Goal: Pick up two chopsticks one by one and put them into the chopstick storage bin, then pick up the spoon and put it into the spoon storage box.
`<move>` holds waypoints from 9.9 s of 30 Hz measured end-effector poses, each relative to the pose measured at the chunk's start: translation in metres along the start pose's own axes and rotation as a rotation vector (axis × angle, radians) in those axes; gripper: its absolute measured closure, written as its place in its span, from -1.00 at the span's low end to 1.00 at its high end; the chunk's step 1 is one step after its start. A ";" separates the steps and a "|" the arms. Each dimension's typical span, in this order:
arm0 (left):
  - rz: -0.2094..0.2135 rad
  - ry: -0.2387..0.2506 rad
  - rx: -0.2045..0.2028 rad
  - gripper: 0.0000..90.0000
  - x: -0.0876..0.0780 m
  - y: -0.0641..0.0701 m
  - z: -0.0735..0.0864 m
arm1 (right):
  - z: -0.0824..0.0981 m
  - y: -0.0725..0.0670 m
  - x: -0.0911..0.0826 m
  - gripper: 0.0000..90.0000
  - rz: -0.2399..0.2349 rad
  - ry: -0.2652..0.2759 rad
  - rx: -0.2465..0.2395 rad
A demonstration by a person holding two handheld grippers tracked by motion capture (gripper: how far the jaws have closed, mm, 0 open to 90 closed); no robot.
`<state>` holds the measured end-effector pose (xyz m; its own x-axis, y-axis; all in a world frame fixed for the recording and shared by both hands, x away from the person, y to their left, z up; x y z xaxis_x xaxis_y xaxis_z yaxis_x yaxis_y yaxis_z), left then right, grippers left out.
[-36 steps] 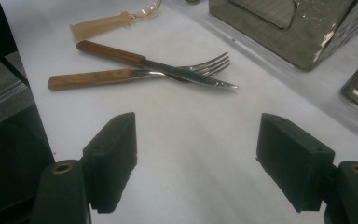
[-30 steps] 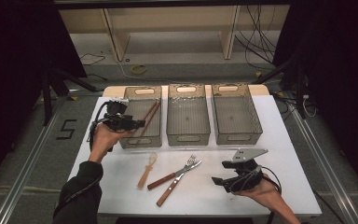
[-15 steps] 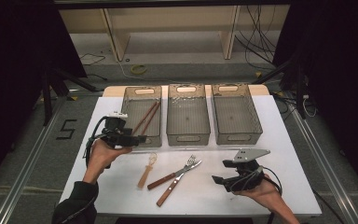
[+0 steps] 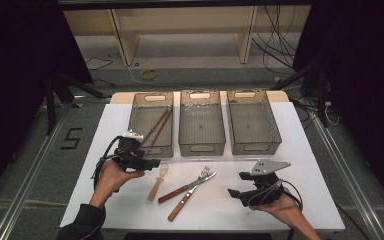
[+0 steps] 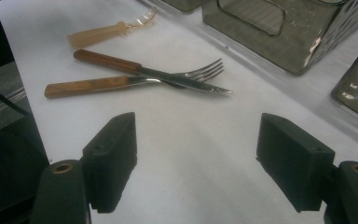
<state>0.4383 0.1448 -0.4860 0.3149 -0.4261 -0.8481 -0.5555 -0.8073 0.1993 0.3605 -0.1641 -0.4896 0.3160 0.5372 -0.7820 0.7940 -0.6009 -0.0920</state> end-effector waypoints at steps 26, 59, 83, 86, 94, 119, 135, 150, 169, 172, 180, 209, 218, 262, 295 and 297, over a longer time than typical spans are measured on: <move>-0.020 -0.144 0.044 -0.51 0.017 0.023 0.030 | 0.003 0.003 0.003 -0.35 -0.016 0.001 0.011; -0.068 -0.297 0.083 -0.26 0.037 0.024 0.060 | 0.005 -0.001 0.005 -0.35 -0.005 -0.018 -0.001; -0.104 -0.345 0.153 0.19 0.043 0.029 0.065 | 0.006 -0.002 0.006 -0.34 0.001 -0.031 -0.008; -0.122 -0.353 0.177 0.26 0.044 0.032 0.065 | 0.006 -0.002 0.007 -0.34 0.001 -0.032 -0.007; -0.111 -0.359 0.191 0.49 0.044 0.034 0.065 | 0.006 -0.003 0.006 -0.33 0.003 -0.032 -0.008; -0.036 -0.198 0.221 0.67 0.012 0.038 0.037 | 0.006 -0.002 0.006 -0.33 0.004 -0.028 -0.002; 0.017 -0.089 0.224 0.67 0.005 0.044 -0.004 | 0.005 0.000 0.005 -0.33 0.002 -0.022 0.004; 0.032 -0.015 0.226 0.67 0.006 0.056 -0.058 | 0.005 -0.001 0.006 -0.33 -0.003 -0.019 0.001; 0.016 0.024 0.186 0.67 0.019 0.051 -0.110 | 0.005 -0.001 0.006 -0.34 -0.005 -0.016 0.001; 0.015 0.031 0.173 0.67 0.022 0.049 -0.116 | 0.005 -0.001 0.006 -0.34 -0.007 -0.017 0.003; 0.021 0.045 0.140 0.67 0.034 0.042 -0.129 | 0.006 -0.001 0.006 -0.34 -0.010 -0.019 0.001; 0.004 0.054 0.079 0.66 0.063 0.035 -0.150 | 0.007 0.000 0.006 -0.34 -0.016 -0.020 -0.002; 0.006 0.039 0.062 0.66 0.072 0.033 -0.146 | 0.007 0.000 0.006 -0.34 -0.017 -0.020 -0.003; 0.081 0.042 0.073 -0.21 0.052 0.040 -0.138 | 0.006 -0.001 0.006 -0.34 -0.015 -0.017 -0.001; 0.092 0.052 0.186 -0.52 -0.001 0.043 -0.044 | 0.006 -0.002 0.007 -0.34 -0.015 -0.023 0.000; 0.085 0.031 0.196 -0.51 0.001 0.045 -0.039 | 0.006 -0.002 0.007 -0.34 -0.014 -0.024 0.004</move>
<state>0.4434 0.0921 -0.4583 0.2828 -0.5041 -0.8160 -0.7188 -0.6747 0.1677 0.3585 -0.1624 -0.4987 0.2920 0.5315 -0.7951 0.7962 -0.5957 -0.1058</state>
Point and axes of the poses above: each handheld gripper's, and its own axes: x roughly forward along the jaws, z roughly out of its underside, y roughly to its right, the point moved 8 cm from there along x, roughly forward along the jaws, and after that the axes turned 11 degrees about -y, right-handed, at the moved point
